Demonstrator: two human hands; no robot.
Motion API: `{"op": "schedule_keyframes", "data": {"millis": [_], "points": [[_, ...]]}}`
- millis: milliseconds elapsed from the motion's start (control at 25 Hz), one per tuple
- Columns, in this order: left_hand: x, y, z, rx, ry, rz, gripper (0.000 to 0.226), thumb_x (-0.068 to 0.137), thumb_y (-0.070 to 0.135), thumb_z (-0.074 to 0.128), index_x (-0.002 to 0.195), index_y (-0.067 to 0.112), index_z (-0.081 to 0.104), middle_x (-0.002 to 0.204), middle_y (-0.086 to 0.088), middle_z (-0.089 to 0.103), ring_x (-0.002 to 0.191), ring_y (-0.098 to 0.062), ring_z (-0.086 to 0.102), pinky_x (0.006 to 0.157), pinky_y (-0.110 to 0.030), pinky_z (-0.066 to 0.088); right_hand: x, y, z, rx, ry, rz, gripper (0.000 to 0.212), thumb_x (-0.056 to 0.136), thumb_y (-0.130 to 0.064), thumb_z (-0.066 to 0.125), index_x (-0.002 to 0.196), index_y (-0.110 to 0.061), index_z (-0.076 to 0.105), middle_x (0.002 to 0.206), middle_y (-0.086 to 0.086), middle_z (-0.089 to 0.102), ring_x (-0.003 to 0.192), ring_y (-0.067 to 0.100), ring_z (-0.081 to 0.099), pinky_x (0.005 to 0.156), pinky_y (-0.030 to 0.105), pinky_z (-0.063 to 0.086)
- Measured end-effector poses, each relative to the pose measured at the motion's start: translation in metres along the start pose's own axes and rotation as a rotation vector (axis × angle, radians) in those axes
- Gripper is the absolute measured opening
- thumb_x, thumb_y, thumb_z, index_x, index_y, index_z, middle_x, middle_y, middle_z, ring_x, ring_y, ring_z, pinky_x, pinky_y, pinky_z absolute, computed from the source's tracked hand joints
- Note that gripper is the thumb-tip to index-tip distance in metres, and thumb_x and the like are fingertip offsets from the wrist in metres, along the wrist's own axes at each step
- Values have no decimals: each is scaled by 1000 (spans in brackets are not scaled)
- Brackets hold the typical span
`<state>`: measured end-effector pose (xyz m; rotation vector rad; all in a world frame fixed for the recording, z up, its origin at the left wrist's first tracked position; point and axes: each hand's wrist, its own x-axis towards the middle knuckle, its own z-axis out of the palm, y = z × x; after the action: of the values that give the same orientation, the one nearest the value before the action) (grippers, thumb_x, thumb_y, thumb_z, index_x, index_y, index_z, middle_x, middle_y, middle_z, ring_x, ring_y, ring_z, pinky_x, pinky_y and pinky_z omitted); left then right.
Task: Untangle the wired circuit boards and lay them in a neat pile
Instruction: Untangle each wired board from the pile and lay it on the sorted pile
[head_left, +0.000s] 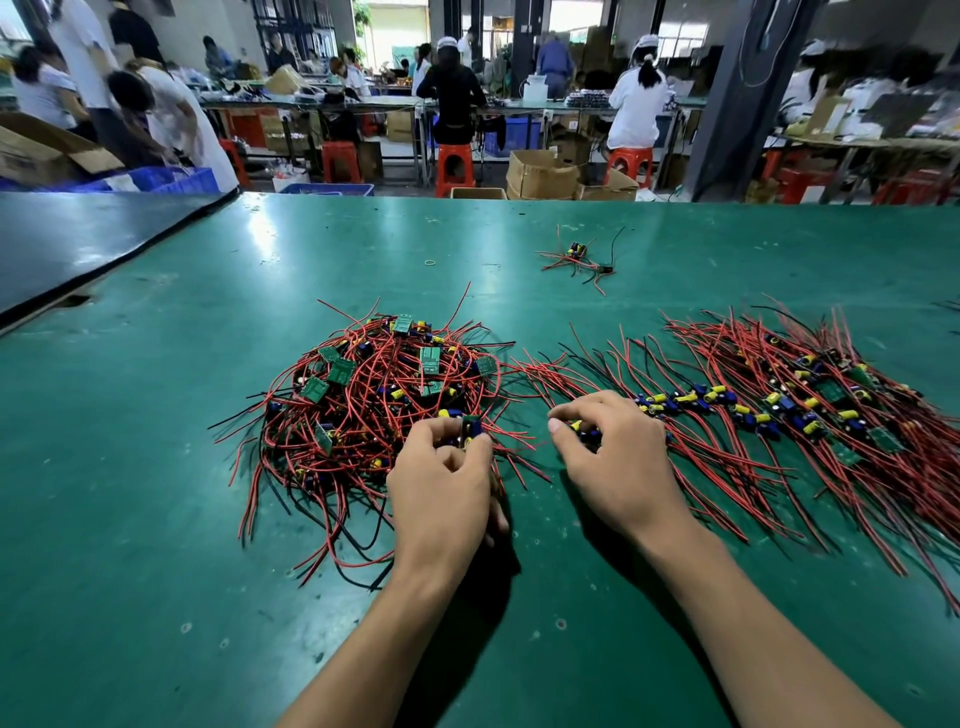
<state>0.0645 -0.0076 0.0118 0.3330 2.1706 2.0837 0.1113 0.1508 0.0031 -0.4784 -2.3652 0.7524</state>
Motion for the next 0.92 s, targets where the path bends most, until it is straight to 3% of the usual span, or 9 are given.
{"op": "schedule_keyframes", "data": {"millis": [120,240,360,480,560,680,840,920], "points": [[-3,12,4,-324,-162,-161,19,94,18,63,108,8,53,54,-4,55,29,-17,45,29,-17,31,1,-5,-1,97,22,-24,12,93,-24,67,95,-17,77,94,-9,68,99,18,64,95,50,46],[-2,16,6,-468,-292,-329,22,94,21,63,105,4,55,57,-2,56,28,-11,41,28,-13,27,1,-13,-4,313,-26,-46,15,95,-22,66,96,-14,78,90,-8,73,89,7,66,84,29,50],[-3,12,6,-359,-361,-359,27,93,28,63,101,3,60,56,-1,54,28,-10,37,29,-12,23,-1,-20,-8,584,-188,35,22,92,-30,63,96,-15,78,83,-11,73,80,0,64,74,13,46],[-5,6,7,-231,-349,-272,26,86,32,70,92,7,69,58,-2,54,43,-19,43,42,-22,33,0,-19,-11,723,-287,86,12,95,-13,66,90,-12,77,78,-4,73,72,6,64,69,16,49],[-3,1,8,-150,-305,-138,19,84,31,73,82,12,72,63,3,60,56,-15,49,54,-24,40,3,-15,-14,741,-325,79,13,94,-8,65,88,-6,77,75,-3,72,69,3,63,67,13,47],[-3,-3,10,-46,-282,11,12,85,23,72,78,14,68,63,10,63,54,-5,47,49,-14,37,5,-10,-17,729,-382,72,11,92,-9,68,88,-2,76,73,-4,71,66,1,60,65,11,45],[-2,-5,16,-124,-289,-3,7,88,7,65,94,8,63,70,-1,69,59,-11,56,50,-21,45,7,-3,-19,718,-365,123,6,86,-17,76,84,-11,77,80,10,73,76,13,61,76,26,48],[-1,-5,17,-116,-277,-2,10,89,6,61,95,10,68,69,-2,68,56,-13,55,50,-24,47,7,-1,-20,717,-372,129,5,84,-20,78,79,-17,77,79,9,72,74,12,59,73,22,46]]}}
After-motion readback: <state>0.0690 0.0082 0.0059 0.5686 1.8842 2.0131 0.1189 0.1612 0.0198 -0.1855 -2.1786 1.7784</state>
